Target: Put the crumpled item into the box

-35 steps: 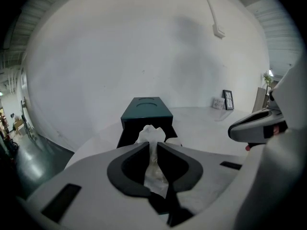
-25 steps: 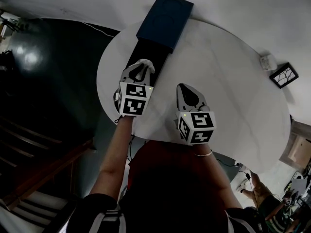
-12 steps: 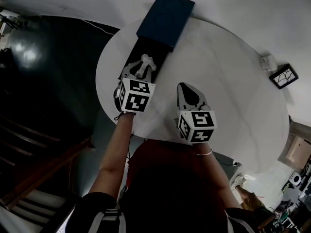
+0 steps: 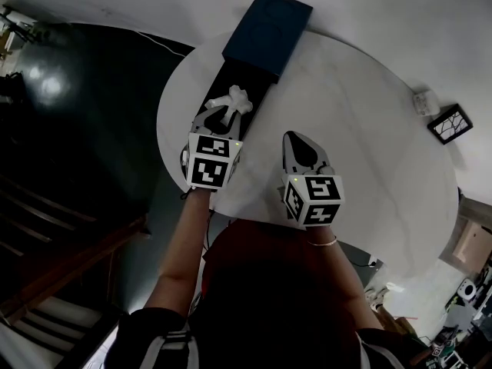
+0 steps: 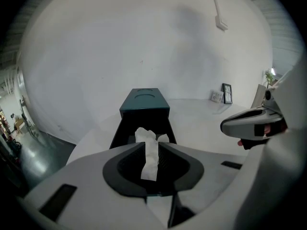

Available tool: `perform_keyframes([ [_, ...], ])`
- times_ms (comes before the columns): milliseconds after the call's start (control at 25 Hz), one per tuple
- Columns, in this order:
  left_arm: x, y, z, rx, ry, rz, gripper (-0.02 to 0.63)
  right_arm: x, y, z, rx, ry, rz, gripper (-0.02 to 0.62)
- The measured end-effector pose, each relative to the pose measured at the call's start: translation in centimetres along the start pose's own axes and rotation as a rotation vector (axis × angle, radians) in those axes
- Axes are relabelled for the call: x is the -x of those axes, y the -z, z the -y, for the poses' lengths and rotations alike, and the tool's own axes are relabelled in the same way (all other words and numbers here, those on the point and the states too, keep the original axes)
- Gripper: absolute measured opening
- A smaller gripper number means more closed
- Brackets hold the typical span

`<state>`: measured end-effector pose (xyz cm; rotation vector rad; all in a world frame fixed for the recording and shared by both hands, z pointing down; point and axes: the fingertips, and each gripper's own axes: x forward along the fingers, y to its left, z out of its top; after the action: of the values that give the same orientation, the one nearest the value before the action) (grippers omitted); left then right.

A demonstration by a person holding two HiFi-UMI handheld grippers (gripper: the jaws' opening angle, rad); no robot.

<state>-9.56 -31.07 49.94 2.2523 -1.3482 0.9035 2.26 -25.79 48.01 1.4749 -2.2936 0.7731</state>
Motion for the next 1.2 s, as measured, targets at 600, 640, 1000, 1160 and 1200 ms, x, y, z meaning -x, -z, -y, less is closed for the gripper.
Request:
perform_keyframes([
  [600, 5.3, 3.2, 2.4, 0.189, 0.038, 0.098, 0.064, 2.2, -0.1, -3.2, 0.046, -0.026, 0.035, 0.015],
  [640, 5.7, 3.4, 2.4, 0.192, 0.037, 0.103, 0.064, 2.4, -0.1, -3.4, 0.047, -0.027, 0.038, 0.015],
  [1000, 9.7, 4.5, 2.9, 0.201, 0.036, 0.17, 0.064, 4.9, 0.3, -5.9, 0.064, -0.035, 0.08, 0.015],
  [1160, 11.5, 4.8, 3.2, 0.193, 0.032, 0.208, 0.064, 6.2, 0.5, -7.1, 0.079, -0.042, 0.099, 0.015],
  [1200, 12.0, 4.9, 3.3, 0.193, 0.031, 0.22, 0.064, 6.4, 0.5, -7.3, 0.084, -0.044, 0.105, 0.015],
])
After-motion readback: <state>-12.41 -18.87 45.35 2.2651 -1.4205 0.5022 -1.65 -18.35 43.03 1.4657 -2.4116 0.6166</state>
